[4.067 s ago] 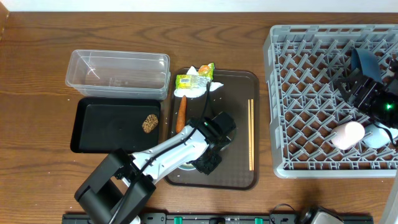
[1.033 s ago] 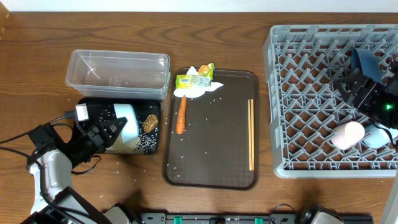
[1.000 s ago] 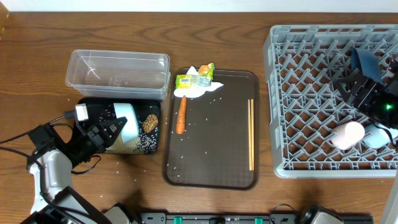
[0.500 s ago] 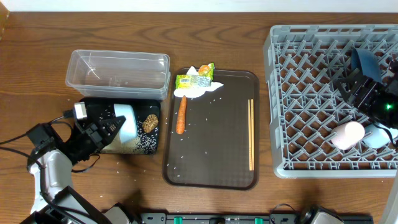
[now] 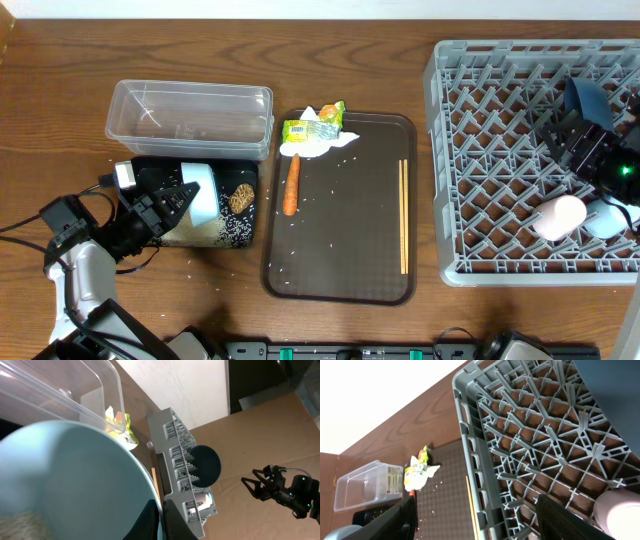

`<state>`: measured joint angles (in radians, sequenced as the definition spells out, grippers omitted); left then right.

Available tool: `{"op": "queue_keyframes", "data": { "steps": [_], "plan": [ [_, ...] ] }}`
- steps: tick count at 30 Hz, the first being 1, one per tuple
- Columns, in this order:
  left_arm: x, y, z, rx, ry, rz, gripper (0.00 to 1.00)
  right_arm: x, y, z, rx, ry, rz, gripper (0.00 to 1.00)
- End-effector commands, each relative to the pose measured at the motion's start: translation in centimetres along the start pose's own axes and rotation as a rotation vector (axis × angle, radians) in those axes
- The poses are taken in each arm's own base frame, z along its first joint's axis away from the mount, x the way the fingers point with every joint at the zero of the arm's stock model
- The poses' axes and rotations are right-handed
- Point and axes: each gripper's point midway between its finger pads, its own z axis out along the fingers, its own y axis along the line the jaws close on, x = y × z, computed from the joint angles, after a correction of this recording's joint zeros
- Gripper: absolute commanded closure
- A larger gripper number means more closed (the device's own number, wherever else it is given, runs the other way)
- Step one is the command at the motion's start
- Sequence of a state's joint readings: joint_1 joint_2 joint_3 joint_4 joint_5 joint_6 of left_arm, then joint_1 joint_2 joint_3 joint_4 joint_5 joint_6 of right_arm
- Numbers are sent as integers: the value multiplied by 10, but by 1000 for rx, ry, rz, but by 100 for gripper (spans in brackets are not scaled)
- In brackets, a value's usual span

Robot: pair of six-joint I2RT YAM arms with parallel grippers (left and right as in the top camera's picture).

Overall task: Sort waste into correct bins and load items into the dishwasher rack
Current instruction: 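Lift the white bowl over the black tray and tip out the rice, then hold the bowl tipped over the black tray to shake out remaining rice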

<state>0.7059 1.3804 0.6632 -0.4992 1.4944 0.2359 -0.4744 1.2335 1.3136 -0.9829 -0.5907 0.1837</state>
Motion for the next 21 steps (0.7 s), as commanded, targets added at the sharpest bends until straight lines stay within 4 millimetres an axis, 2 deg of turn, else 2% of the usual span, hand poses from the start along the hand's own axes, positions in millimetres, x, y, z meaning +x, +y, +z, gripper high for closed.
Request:
{"op": "queue_keyframes", "data": {
  "steps": [1, 2, 3, 5, 9, 11, 12, 15, 18, 19, 21],
  "plan": [
    [2, 7, -1, -31, 2, -19, 94, 1, 4, 1, -8, 4, 0, 31],
    [3, 15, -1, -75, 7, -67, 94, 1, 4, 1, -8, 4, 0, 31],
    [2, 11, -1, -55, 4, -81, 94, 1, 4, 1, -8, 4, 0, 31],
    [-2, -11, -1, 76, -17, -21, 94, 1, 4, 1, -8, 4, 0, 31],
    [0, 6, -1, -20, -2, -68, 94, 1, 4, 1, -8, 3, -1, 31],
    [-2, -10, -1, 76, -15, -45, 94, 1, 4, 1, -8, 3, 0, 31],
    [-2, -9, -1, 74, -15, -36, 94, 1, 4, 1, -8, 4, 0, 31],
    [2, 18, -1, -74, 7, -82, 94, 1, 4, 1, -8, 5, 0, 31],
    [0, 4, 1, 23, -4, -43, 94, 1, 4, 1, -8, 4, -1, 31],
    [1, 9, 1, 1, 1, -54, 94, 1, 4, 1, -7, 4, -1, 31],
    [8, 35, -1, -144, 24, -136, 94, 1, 4, 1, -7, 4, -1, 31]
  ]
}}
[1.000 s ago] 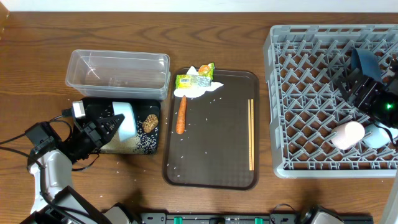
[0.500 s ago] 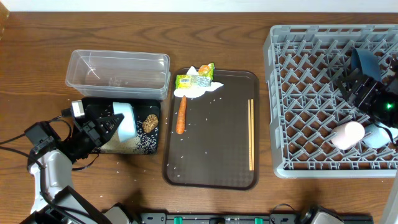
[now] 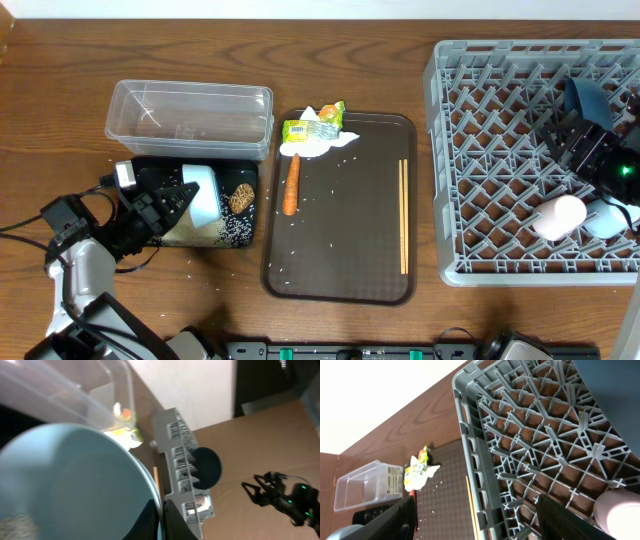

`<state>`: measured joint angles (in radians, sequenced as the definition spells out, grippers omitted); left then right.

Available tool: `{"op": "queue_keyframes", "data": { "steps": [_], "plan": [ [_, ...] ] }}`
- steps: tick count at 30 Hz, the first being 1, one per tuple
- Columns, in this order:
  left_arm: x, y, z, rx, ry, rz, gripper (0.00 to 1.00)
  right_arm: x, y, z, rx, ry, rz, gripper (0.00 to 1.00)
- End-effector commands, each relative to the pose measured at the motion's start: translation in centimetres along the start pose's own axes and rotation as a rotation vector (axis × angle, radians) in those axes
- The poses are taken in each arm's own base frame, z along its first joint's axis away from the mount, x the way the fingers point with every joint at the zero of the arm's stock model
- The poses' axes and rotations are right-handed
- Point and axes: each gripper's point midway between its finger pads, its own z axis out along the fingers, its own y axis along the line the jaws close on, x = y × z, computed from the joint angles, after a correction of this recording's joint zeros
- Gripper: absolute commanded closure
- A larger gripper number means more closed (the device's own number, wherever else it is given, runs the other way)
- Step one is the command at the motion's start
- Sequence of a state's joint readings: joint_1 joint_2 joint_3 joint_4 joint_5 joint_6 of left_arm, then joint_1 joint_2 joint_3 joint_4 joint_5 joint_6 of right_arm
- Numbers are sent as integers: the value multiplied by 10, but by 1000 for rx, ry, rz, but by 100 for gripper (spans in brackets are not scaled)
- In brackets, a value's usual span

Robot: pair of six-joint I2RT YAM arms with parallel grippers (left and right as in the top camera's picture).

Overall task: Sort waste into correct bins and load items into the dishwasher rack
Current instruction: 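Hold the bowl tipped over the black tray to shake out remaining rice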

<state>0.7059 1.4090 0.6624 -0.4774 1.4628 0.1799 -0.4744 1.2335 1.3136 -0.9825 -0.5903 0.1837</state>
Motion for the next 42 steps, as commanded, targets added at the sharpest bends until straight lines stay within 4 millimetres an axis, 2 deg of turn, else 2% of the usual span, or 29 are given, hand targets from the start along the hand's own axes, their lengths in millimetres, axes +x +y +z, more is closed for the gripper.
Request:
{"op": "queue_keyframes", "data": {
  "steps": [1, 4, 5, 8, 9, 11, 12, 14, 15, 16, 18, 20, 22, 23, 24, 25, 26, 29, 30, 32, 33, 35, 36, 38, 39, 40, 42],
  "plan": [
    [7, 27, -1, -129, 19, -84, 94, 1, 4, 1, -8, 4, -1, 31],
    [6, -7, 2, 84, 0, 28, 94, 1, 4, 1, -8, 3, -1, 31],
    [6, -9, 2, 96, -3, 49, 94, 1, 4, 1, -8, 5, 0, 31],
    [11, 19, 2, -66, 26, -40, 94, 0, 4, 1, -5, 1, -3, 31],
    [11, 15, 3, -39, 24, -42, 94, 0, 4, 1, -5, 0, -3, 31],
    [8, -8, 2, 95, -1, 23, 93, 0, 4, 1, -5, 1, -2, 31],
    [7, -11, 2, 111, -5, 39, 94, 0, 4, 1, -5, 1, -2, 31],
    [8, 0, 3, 52, 5, 39, 94, 0, 4, 1, -5, 1, -2, 31],
    [10, 11, 3, -15, 17, -5, 94, 0, 4, 1, -5, 1, -2, 31],
    [10, 14, 3, -33, 20, -43, 94, 0, 4, 1, -4, 0, -3, 31],
    [7, -10, 2, 114, -3, 6, 94, -1, 3, 1, -2, -2, -4, 30],
    [8, -7, 2, 90, 1, -1, 94, 0, 3, 1, -2, 1, -2, 30],
    [11, 11, 3, -13, 19, -30, 94, 0, 3, 1, -1, 1, -2, 30],
    [11, 8, 3, 6, 16, -37, 94, 0, 3, 1, -2, 0, -2, 30],
    [9, -5, 3, 84, 3, -14, 94, 0, 3, 1, -2, 0, -2, 31],
    [8, -10, 2, 111, -2, -4, 94, 0, 3, 1, -1, 0, -2, 30],
    [8, -8, 3, 101, 0, 16, 94, 0, 3, 1, -1, 2, -1, 30],
    [15, 30, 3, -115, 31, -129, 94, 0, 3, 1, -1, 1, -2, 31],
    [15, 23, 3, -70, 27, -120, 94, -1, 3, 1, -2, -2, -3, 30],
    [11, -7, 3, 114, -1, 1, 94, -1, 3, 1, -2, -3, -3, 30],
    [11, -4, 3, 95, 2, 1, 94, -1, 3, 1, -2, -2, -3, 30],
    [16, 24, 4, -67, 27, -86, 94, 0, 3, 1, -1, 0, -2, 30],
    [17, 27, 3, -86, 28, -112, 94, 0, 3, 1, -1, 0, -2, 30],
    [13, -6, 3, 117, 1, -15, 94, -1, 4, 1, -3, -5, -5, 30],
    [14, -6, 3, 112, 2, -20, 94, -2, 3, 1, -2, -6, -4, 31],
    [14, -3, 4, 98, 3, -8, 94, -2, 3, 1, -2, -6, -4, 31],
    [18, 24, 4, -58, 29, -84, 94, -1, 4, 1, -3, -5, -5, 30]
  ]
}}
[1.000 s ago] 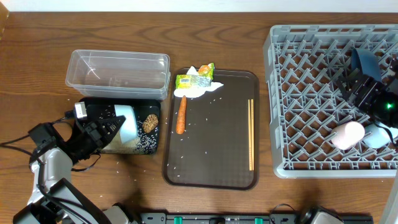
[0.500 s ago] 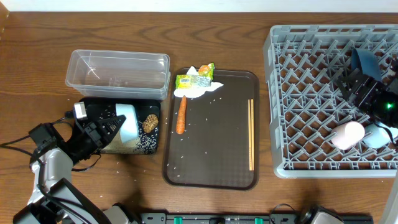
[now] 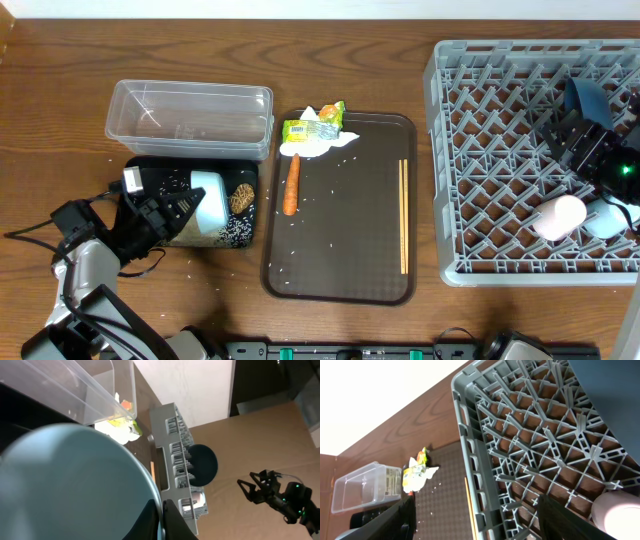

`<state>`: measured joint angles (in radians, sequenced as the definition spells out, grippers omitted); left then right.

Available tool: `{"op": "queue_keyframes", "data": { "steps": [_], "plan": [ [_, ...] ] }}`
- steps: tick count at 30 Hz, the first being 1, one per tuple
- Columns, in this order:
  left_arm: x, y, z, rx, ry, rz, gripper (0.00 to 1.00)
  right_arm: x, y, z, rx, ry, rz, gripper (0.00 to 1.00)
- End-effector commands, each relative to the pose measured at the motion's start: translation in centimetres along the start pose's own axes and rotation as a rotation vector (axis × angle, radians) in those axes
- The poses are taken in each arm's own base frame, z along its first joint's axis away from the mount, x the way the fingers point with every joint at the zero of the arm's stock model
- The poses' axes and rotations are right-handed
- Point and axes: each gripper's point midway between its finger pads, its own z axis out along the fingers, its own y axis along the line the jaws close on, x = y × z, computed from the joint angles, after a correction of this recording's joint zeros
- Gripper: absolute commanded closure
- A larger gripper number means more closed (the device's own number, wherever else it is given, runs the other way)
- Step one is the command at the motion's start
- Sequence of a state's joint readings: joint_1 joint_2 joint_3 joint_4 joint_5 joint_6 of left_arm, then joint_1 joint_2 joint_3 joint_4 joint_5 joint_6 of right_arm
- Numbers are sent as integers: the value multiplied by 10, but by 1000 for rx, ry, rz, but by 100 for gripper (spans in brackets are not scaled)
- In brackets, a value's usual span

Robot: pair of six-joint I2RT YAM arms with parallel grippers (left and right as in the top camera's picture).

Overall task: Sort waste into correct bins and load items into the dishwasher rack
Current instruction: 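Hold the bowl tipped over the black tray to shake out remaining rice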

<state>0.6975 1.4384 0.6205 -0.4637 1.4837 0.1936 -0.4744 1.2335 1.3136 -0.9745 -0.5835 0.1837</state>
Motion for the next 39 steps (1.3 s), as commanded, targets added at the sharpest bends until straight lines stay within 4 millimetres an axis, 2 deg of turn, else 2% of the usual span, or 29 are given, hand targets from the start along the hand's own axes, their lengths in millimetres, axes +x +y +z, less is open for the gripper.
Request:
{"op": "queue_keyframes", "data": {
  "steps": [1, 2, 3, 4, 5, 7, 8, 10, 19, 20, 22, 23, 25, 26, 27, 30, 33, 37, 38, 39],
  "plan": [
    [5, 22, -1, -115, 14, -91, 94, 0, 4, 1, -8, 2, -1, 30],
    [5, 12, 0, -52, 9, -80, 94, 0, 4, 1, -8, 2, -1, 30],
    [2, -11, 0, 80, -6, -5, 94, 0, 4, 1, -8, 1, -2, 30],
    [3, -13, 0, 89, -6, 3, 94, 0, 4, 1, -8, 2, -2, 30],
    [3, -11, 0, 77, -5, 8, 94, 0, 4, 1, -8, 3, -1, 30],
    [6, 12, 1, -59, 14, -66, 94, 1, 4, 1, -8, 3, -1, 30],
    [6, 10, 1, -46, 13, -73, 94, 1, 4, 1, -8, 3, -1, 30],
    [4, -11, 1, 79, -3, -10, 94, 1, 4, 1, -8, 4, -1, 30],
    [3, -14, 2, 90, -1, -7, 94, 4, 3, 1, -1, 16, 8, 30],
    [3, -9, 2, 62, 3, -5, 94, 5, 3, 1, 0, 20, 10, 30],
    [7, 16, 2, -81, 20, -75, 94, 6, 2, 1, 1, 24, 12, 30],
    [7, 19, 2, -100, 21, -103, 94, 7, 2, 1, 1, 27, 15, 30],
    [3, -14, 2, 93, 0, -21, 94, 9, 2, 1, 2, 33, 18, 29],
    [1, -16, 2, 92, 1, -15, 94, 9, 2, 1, 3, 36, 7, 29],
    [0, -14, 2, 83, 0, 9, 94, 9, 2, 1, 4, 35, 2, 29],
    [-1, 10, 2, -59, 10, -30, 94, 7, 1, 1, 7, 26, -2, 29],
    [0, 9, 2, -55, 11, -39, 94, 8, 2, 1, 4, 29, 10, 29],
    [3, 31, 0, -185, 17, -103, 94, 9, 0, 1, 14, 33, 11, 29],
    [2, 20, 1, -117, 15, -94, 94, 9, 0, 1, 13, 33, 13, 29],
    [-1, -2, 2, 12, 7, -34, 94, 9, 0, 1, 13, 34, 13, 29]
  ]
}}
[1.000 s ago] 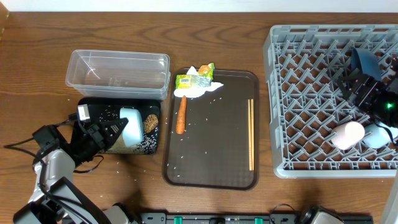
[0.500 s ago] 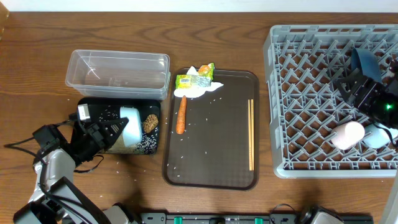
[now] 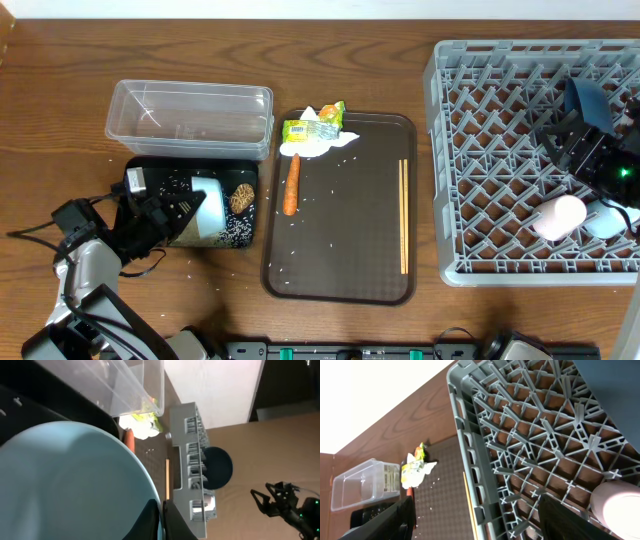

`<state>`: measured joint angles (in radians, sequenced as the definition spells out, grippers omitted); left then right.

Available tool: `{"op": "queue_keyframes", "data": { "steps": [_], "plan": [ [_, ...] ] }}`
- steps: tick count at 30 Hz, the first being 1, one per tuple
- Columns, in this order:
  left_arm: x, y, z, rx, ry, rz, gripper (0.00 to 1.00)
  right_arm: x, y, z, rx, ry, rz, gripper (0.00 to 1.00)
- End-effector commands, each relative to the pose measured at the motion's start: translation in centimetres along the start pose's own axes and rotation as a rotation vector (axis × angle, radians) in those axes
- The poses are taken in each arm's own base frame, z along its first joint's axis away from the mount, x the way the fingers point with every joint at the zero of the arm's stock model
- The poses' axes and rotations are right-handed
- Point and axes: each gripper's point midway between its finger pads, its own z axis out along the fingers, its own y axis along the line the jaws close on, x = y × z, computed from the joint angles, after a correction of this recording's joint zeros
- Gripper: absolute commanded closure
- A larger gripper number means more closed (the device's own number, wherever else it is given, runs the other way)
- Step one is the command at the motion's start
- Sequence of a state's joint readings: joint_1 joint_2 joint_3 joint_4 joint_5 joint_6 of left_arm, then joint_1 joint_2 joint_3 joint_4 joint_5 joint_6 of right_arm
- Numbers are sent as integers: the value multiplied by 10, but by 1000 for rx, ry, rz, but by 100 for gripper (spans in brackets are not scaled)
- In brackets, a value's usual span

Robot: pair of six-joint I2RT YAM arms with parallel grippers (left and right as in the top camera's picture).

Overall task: Sort waste into correct bins and load items into the dishwasher rack
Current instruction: 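Hold the bowl tipped over the black tray to shake out remaining rice, then turn the bowl upright with the left gripper and carry it right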

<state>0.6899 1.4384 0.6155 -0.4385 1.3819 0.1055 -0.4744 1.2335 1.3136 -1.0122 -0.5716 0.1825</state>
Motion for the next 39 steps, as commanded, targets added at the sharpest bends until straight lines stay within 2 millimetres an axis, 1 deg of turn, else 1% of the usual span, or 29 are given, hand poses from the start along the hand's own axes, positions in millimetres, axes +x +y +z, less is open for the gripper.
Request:
{"op": "queue_keyframes", "data": {
  "steps": [1, 2, 3, 5, 6, 7, 8, 9, 11, 13, 16, 17, 19, 21, 23, 26, 29, 32, 34, 37, 39],
  "plan": [
    [-2, -34, -3, 191, -10, 67, 94, 2, 3, 1, -4, 8, -4, 29],
    [-3, -36, -3, 191, -11, 83, 94, 3, 3, 1, -3, 12, -2, 29],
    [-4, -32, -2, 170, -12, 98, 94, 4, 3, 1, -2, 14, -1, 29],
    [-4, -16, 0, 75, -5, 71, 94, 3, 3, 1, -2, 12, -2, 28],
    [-4, -15, 0, 65, -4, 54, 94, 2, 3, 1, -3, 9, -4, 28],
    [-3, -30, -1, 158, -6, 66, 94, 1, 4, 1, -4, 5, -6, 28],
    [-2, -37, -2, 193, -3, 59, 94, 1, 4, 1, -4, 5, -6, 28],
    [-1, -39, -1, 196, 2, 71, 94, 2, 4, 1, -4, 6, -5, 28],
    [-2, -36, 0, 182, 1, 86, 94, 2, 3, 1, -3, 9, -3, 29],
    [-2, -39, 0, 197, 3, 70, 94, 1, 3, 1, -4, 6, -6, 29],
    [3, -43, 5, 205, 30, 66, 94, -1, 7, 1, -25, -1, -26, 29],
    [5, -46, 8, 210, 46, 70, 94, 1, 15, 1, -65, 5, -64, 30],
    [14, -57, 15, 225, 89, 105, 94, 9, 40, -1, -198, 29, -186, 32],
    [25, -73, 24, 250, 142, 174, 94, 16, 56, -1, -274, 51, -240, 36],
    [36, -91, 34, 280, 199, 247, 94, 26, 70, 3, -308, 82, -272, 49],
    [45, -117, 44, 322, 263, 318, 94, 43, 92, 10, -360, 138, -328, 74],
    [45, -140, 47, 351, 283, 378, 94, 66, 117, 18, -419, 215, -388, 86],
    [30, -164, 49, 342, 239, 448, 94, 97, 142, 32, -471, 321, -457, 91],
    [24, -181, 48, 362, 213, 505, 94, 118, 156, 44, -485, 398, -481, 92],
    [21, -205, 47, 400, 199, 552, 94, 149, 177, 62, -523, 498, -524, 93],
    [23, -213, 49, 414, 199, 563, 94, 171, 192, 76, -553, 552, -563, 95]
  ]
}}
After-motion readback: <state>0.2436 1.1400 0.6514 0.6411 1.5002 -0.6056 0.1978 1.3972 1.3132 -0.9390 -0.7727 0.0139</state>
